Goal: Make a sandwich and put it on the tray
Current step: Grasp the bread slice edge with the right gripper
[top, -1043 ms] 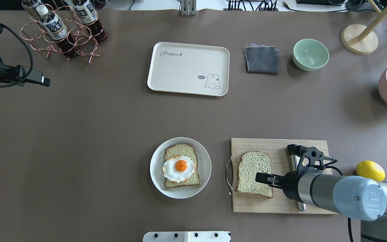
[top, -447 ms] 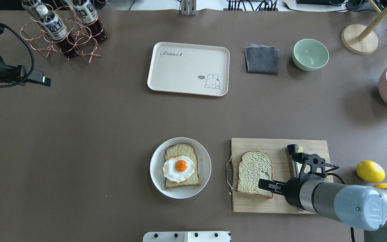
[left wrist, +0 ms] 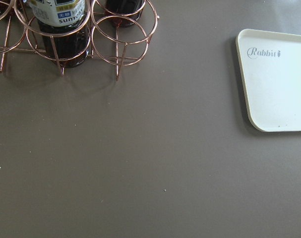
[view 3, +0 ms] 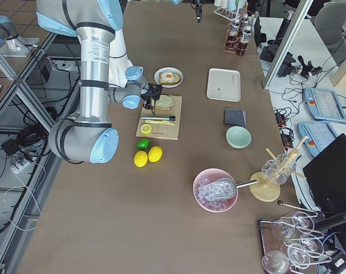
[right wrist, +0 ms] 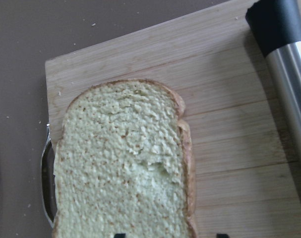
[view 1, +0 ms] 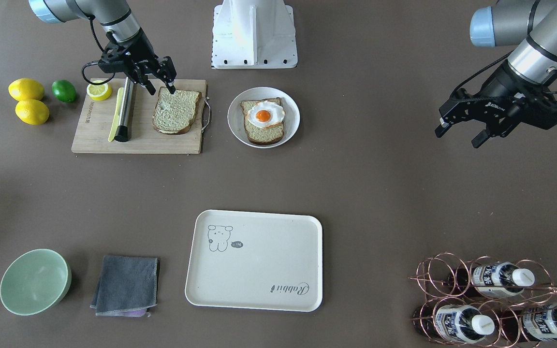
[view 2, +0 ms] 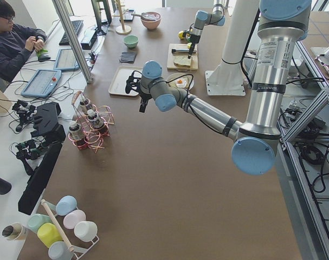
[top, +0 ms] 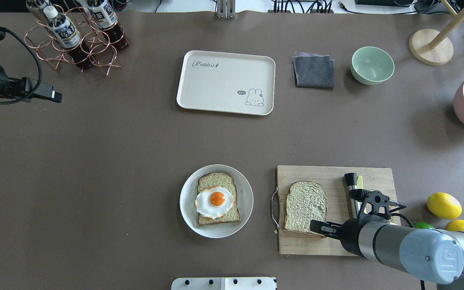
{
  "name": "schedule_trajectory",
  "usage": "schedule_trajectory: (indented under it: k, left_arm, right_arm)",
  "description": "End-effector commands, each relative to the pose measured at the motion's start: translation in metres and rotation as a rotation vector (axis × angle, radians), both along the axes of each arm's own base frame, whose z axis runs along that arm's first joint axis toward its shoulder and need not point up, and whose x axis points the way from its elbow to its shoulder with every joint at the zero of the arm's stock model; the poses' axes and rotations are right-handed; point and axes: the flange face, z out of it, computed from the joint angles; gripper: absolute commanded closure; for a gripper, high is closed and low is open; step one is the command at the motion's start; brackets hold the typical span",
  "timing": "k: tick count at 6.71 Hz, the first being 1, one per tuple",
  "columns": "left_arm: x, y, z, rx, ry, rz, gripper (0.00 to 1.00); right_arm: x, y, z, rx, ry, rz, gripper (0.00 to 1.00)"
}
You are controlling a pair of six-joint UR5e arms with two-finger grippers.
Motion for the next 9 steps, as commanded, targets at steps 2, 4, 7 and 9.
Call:
schedule_trajectory:
  k: [2,4,7,9]
  left_arm:
    - [0.0001,-0.0002,0.0003,-0.001,0.0,0.0,0.02]
    - [0.0001,-0.0002,0.0003,-0.001,0.0,0.0,0.02]
    - [0.0005,-0.0008,0.0003,-0.001,0.0,0.0,0.02]
    - [0.0008,-0.0013,0.0002,0.001,-0.001,0.001,0.02]
  right_arm:
    - [-0.0041,0.0065,0.0003,-0.001,-0.001,0.007,0.39]
    - [-0.0053,0.0083,0.001,-0.001,0.0,0.004,0.39]
    - [-0.0083,0.0093,-0.0024,0.002,-0.007,0.001,0.82]
    - [-0.0066,0.0081,-0.0009,0.01,0.0,0.005,1.0]
